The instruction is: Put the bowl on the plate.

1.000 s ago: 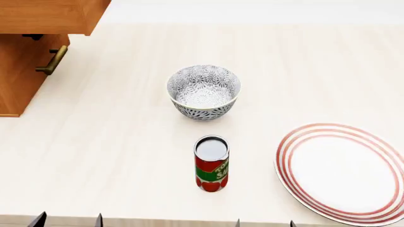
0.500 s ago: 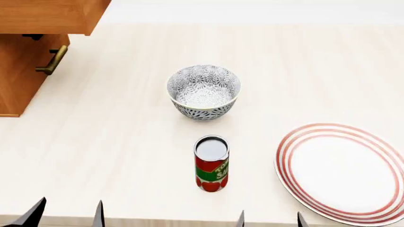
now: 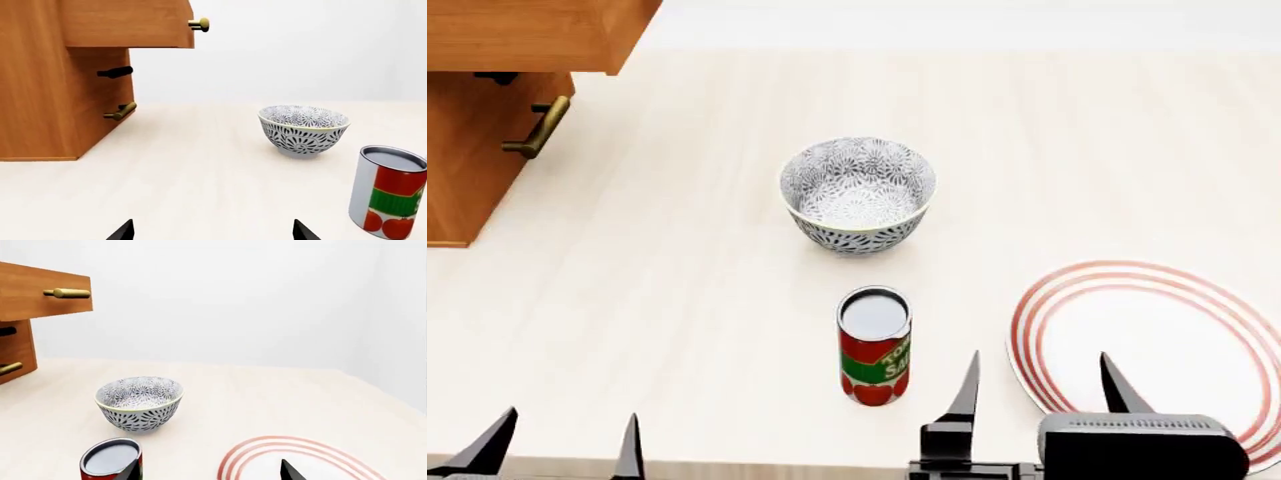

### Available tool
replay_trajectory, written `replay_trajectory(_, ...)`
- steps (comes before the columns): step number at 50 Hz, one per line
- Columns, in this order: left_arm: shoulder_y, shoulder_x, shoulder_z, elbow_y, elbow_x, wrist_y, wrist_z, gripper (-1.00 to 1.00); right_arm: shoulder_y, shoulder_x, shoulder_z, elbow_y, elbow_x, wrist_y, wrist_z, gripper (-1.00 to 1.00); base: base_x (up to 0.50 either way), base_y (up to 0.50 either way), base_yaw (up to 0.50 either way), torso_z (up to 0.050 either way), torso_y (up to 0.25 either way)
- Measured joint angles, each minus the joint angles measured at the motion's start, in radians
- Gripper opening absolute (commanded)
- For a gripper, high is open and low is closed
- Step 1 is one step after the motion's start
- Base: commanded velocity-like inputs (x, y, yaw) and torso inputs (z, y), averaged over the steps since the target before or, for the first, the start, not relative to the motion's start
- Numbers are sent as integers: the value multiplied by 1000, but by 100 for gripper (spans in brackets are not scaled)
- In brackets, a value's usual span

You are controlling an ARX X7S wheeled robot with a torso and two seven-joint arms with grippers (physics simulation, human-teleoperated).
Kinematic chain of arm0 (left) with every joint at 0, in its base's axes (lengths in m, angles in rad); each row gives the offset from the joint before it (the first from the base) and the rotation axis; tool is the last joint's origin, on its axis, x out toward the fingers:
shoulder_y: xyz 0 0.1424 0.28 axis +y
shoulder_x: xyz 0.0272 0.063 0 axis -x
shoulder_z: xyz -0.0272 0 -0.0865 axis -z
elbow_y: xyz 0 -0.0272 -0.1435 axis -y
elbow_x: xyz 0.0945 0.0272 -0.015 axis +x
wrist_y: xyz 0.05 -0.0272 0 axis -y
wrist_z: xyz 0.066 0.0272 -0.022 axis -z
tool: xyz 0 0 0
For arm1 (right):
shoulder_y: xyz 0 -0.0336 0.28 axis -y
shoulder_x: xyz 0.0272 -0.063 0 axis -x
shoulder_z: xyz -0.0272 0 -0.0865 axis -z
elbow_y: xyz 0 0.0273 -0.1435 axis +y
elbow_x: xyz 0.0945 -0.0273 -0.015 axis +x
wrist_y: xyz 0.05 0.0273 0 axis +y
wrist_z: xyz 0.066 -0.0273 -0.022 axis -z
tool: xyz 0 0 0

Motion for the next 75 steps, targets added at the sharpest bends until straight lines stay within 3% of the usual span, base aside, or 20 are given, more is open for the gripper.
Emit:
replay_trajectory(35, -27, -31, 4, 71, -47, -33, -50, 100, 0, 58, 22, -135, 61, 98, -2, 100, 121, 0, 0, 0, 0)
replay_trajectory(75, -28, -59, 37, 83, -66, -26, -73, 100, -22, 73, 55, -155, 121, 78, 4, 100, 180, 0, 0, 0, 0)
